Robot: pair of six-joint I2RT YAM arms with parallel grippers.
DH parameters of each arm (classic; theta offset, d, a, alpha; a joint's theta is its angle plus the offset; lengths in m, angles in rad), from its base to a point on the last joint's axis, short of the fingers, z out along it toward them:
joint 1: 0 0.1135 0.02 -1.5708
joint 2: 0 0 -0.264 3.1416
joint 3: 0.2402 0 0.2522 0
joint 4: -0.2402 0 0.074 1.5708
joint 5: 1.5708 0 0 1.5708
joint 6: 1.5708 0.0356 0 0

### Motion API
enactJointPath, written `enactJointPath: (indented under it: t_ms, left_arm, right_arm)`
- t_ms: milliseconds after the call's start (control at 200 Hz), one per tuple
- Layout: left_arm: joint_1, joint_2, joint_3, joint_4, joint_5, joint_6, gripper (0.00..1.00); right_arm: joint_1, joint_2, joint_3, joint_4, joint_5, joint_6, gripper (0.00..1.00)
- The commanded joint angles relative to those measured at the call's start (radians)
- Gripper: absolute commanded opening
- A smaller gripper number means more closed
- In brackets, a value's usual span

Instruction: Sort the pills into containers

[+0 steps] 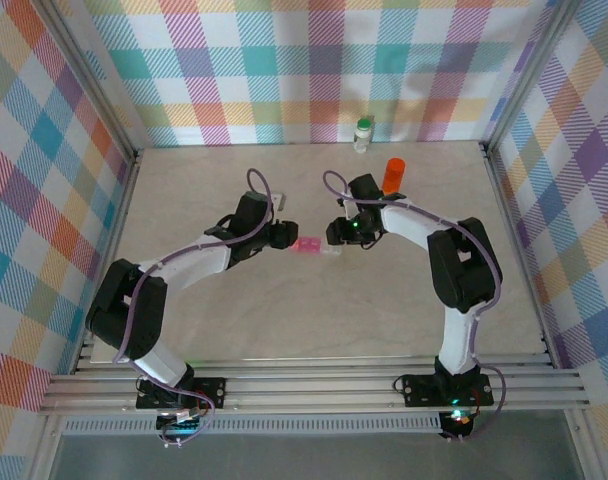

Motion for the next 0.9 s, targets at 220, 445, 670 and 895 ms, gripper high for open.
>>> enactJointPath:
  t_ms: [220,445,670,895]
  left_arm:
    - [-0.009,0.026,-0.037,0.202,0.236,0.516,0.62]
    - [0.001,0.102,0.031,0.069,0.298,0.896,0.67]
    - [0.044,0.202,0.166,-0.149,0.409,1.042,0.67]
    - [0.044,0.290,0.264,-0.338,0.367,1.164,0.67]
  right_arm:
    - [0.000,0.072,-0.007,0.075,-0.071,0.079,0.50]
    - [-0.001,0.107,-0.018,0.057,-0.089,0.053,0.48]
    - [-0.019,0.129,-0.026,0.068,-0.133,0.029,0.45]
    - [-0.027,0.139,-0.011,0.051,-0.149,-0.001,0.45]
